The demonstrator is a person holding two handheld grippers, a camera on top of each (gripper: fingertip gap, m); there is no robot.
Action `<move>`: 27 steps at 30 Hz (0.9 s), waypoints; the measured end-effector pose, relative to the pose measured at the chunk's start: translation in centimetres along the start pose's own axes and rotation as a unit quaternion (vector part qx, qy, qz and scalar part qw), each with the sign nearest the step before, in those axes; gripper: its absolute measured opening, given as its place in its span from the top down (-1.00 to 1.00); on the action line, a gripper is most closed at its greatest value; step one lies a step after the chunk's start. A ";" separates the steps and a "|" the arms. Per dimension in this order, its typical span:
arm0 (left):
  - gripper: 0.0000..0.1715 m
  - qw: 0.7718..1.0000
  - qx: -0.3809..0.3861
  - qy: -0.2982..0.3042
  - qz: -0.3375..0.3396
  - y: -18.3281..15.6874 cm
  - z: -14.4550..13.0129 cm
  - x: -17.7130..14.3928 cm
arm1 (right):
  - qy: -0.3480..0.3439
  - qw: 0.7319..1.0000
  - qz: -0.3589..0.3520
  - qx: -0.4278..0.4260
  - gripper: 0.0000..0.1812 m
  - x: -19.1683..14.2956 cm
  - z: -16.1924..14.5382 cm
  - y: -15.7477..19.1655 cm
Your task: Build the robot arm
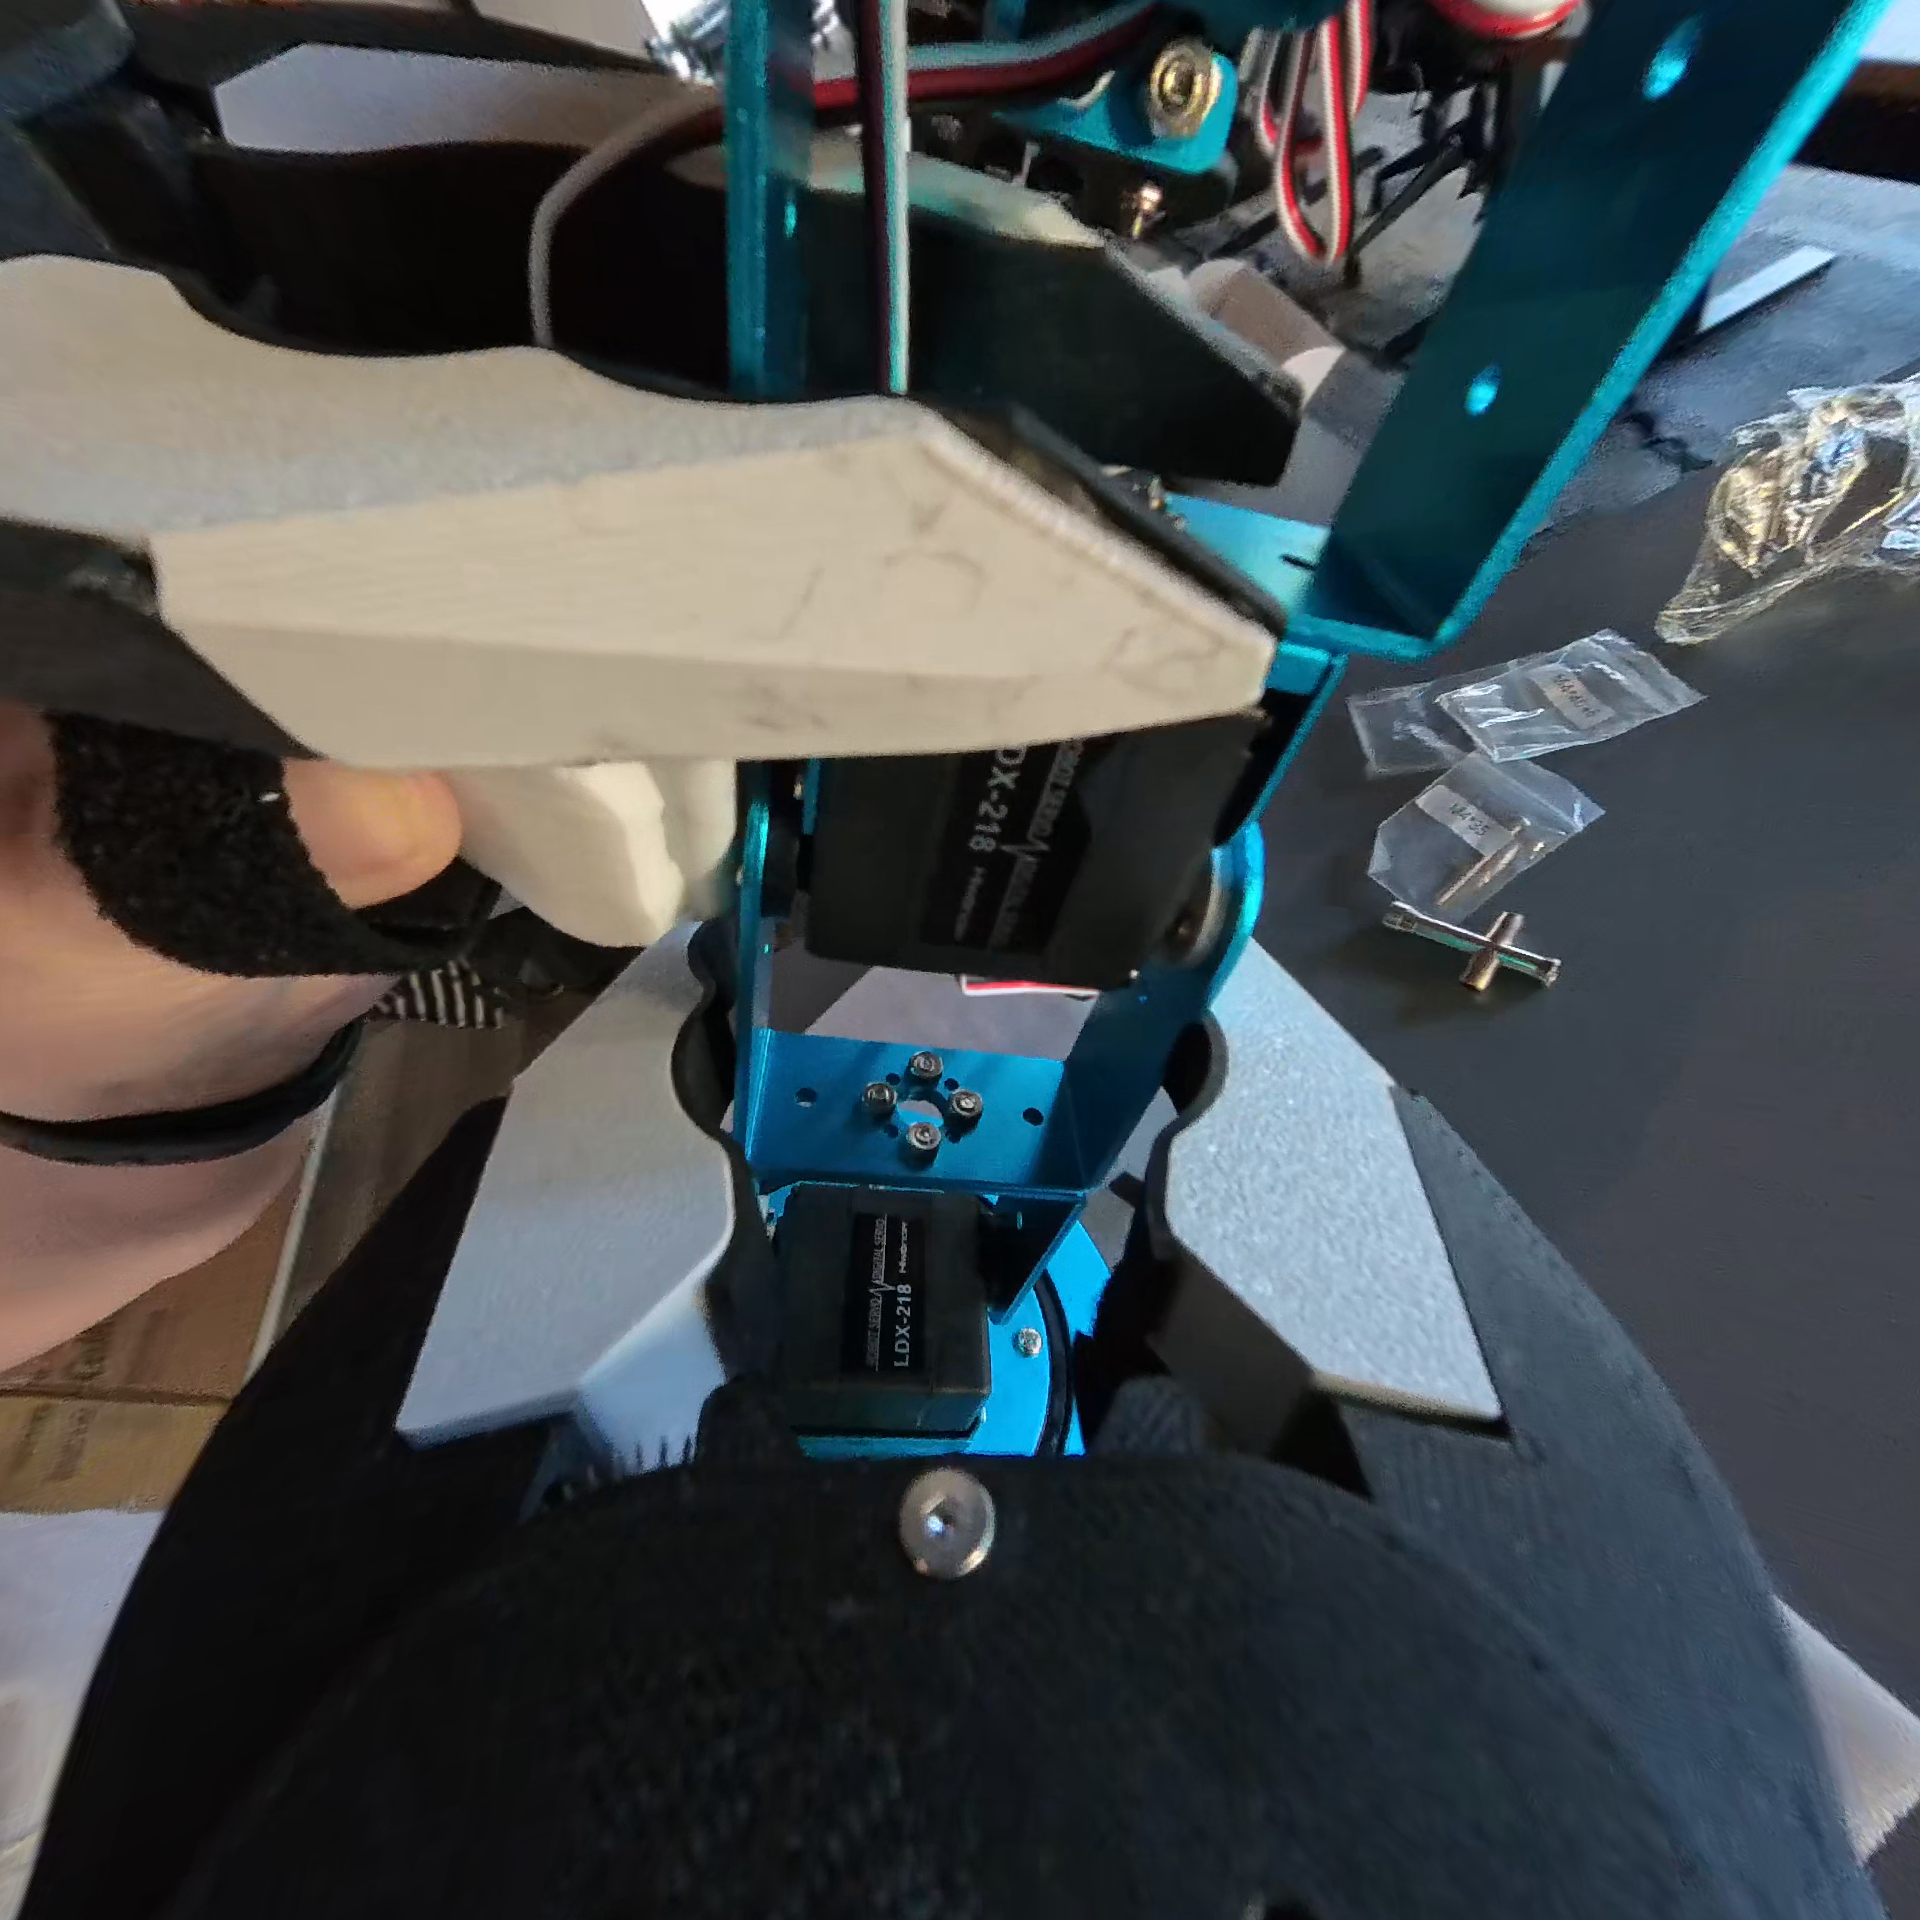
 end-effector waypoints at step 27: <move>0.70 0.998 0.022 -0.065 0.000 -2.3 -0.1 -6.4 | 0.015 0.947 0.322 0.008 0.44 -4.1 -2.5 -2.9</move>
Point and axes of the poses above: each gripper's, where its closed fingertips meet, x out along the fingers, z out of its top, y = z × x across the jaws, the point moved 8 cm from there along -x, back along the fingers, and after that the axes turned 14 degrees about -y, right-handed, at the moved point
